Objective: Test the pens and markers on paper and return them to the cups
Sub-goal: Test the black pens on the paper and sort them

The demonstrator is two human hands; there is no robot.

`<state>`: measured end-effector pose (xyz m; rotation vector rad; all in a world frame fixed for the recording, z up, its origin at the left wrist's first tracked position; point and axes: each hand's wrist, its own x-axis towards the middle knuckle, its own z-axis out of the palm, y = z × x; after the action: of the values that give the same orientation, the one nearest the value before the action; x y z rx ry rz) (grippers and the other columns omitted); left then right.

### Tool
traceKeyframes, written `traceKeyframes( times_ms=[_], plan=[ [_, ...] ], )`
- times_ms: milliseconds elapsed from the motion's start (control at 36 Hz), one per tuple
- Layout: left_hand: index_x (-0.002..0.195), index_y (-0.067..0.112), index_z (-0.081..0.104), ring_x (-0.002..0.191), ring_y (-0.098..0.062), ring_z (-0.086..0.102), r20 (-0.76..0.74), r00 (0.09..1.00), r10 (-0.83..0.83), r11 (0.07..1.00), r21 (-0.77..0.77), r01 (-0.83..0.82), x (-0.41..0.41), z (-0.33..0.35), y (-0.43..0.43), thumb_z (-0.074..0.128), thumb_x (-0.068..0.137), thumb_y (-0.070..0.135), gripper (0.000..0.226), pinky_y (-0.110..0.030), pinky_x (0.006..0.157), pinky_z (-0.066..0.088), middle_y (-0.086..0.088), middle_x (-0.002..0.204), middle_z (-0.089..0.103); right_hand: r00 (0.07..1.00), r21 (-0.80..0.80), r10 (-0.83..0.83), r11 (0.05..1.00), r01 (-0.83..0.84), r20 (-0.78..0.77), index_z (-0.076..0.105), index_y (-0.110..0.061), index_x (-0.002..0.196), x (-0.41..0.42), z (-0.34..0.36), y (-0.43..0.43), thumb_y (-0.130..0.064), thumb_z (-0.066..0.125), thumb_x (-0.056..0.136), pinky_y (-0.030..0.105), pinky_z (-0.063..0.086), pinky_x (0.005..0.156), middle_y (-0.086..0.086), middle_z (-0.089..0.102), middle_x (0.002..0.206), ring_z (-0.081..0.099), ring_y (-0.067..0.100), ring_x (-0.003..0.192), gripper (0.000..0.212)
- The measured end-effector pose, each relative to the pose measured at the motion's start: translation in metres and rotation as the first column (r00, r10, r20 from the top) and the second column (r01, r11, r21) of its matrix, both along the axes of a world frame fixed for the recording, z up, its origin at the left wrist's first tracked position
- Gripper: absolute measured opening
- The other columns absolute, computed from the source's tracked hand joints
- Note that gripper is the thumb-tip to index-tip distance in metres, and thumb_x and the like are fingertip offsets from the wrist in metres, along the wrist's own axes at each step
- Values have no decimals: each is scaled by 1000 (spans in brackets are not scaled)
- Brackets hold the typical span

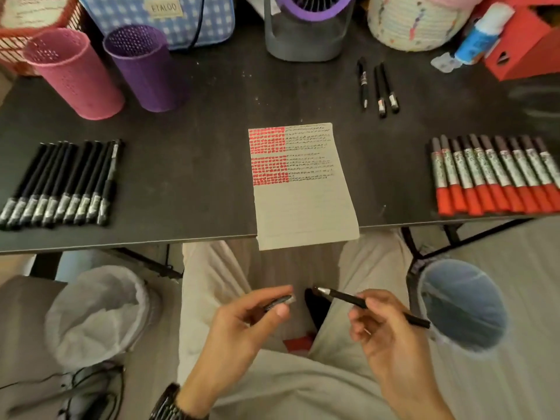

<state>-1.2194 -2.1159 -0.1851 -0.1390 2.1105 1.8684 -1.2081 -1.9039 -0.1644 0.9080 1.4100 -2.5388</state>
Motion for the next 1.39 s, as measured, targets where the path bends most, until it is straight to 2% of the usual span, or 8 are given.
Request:
traceKeyframes(
  times_ms=[194,417,667,806,1083,1194,1306,1389],
  plan=[
    [106,33,72,87,-32,69,6,1000,16,998,55,-17,0,-13,1,73,82,54,31,-31,70,54,-2,94,77,998,129,67,990,-64,-19,71,-9,67,6,-6,2,7,53,87,23,44,43,14,60,63,62,18,55,31],
    [106,37,72,89,-19,69,-53,995,-80,997,-7,80,-10,-8,-3,71,85,53,26,-16,71,48,5,99,76,978,254,206,947,-195,-18,73,-11,69,-4,-2,-2,7,51,93,25,45,47,17,65,62,58,20,55,37],
    [101,42,75,80,-18,65,-73,987,-143,989,-45,140,-12,-2,0,73,84,55,21,-32,73,52,9,95,75,946,261,325,915,-309,-19,79,-8,82,-9,1,-15,-15,73,83,24,50,52,23,71,71,61,20,56,8],
    [96,41,77,76,0,64,-72,989,-127,991,-46,123,-13,6,-1,77,80,39,16,-13,71,47,13,89,76,937,319,347,893,-319,-35,80,-10,88,-5,0,-17,-28,77,76,25,53,56,20,73,74,64,19,59,22],
    [102,45,76,88,0,66,-312,897,-313,872,-468,141,-26,41,-29,76,87,42,15,-12,73,48,30,95,69,839,471,539,762,-445,-78,80,-23,88,-24,24,-30,-36,83,82,25,56,60,12,76,78,69,18,65,15],
    [99,47,76,80,1,62,-424,865,-270,845,-534,2,-36,74,-66,75,84,47,15,-11,62,42,21,95,65,735,583,665,651,-486,-130,77,-37,99,-47,40,-51,-52,83,68,25,59,72,-1,78,93,75,16,83,34],
    [92,42,79,77,-6,67,-547,836,39,840,-435,-323,-50,104,-120,80,80,43,12,-9,68,45,13,95,72,622,738,758,532,-415,-197,65,-49,114,-80,50,-80,-55,80,69,17,56,84,-21,69,119,66,3,110,48],
    [94,43,77,73,-2,65,-590,767,254,731,-402,-551,-62,112,-167,74,77,43,16,-6,63,43,17,89,73,572,845,800,425,-326,-181,49,-62,123,-109,53,-106,-69,63,73,1,44,89,-42,49,131,49,-16,121,53]
  ],
)
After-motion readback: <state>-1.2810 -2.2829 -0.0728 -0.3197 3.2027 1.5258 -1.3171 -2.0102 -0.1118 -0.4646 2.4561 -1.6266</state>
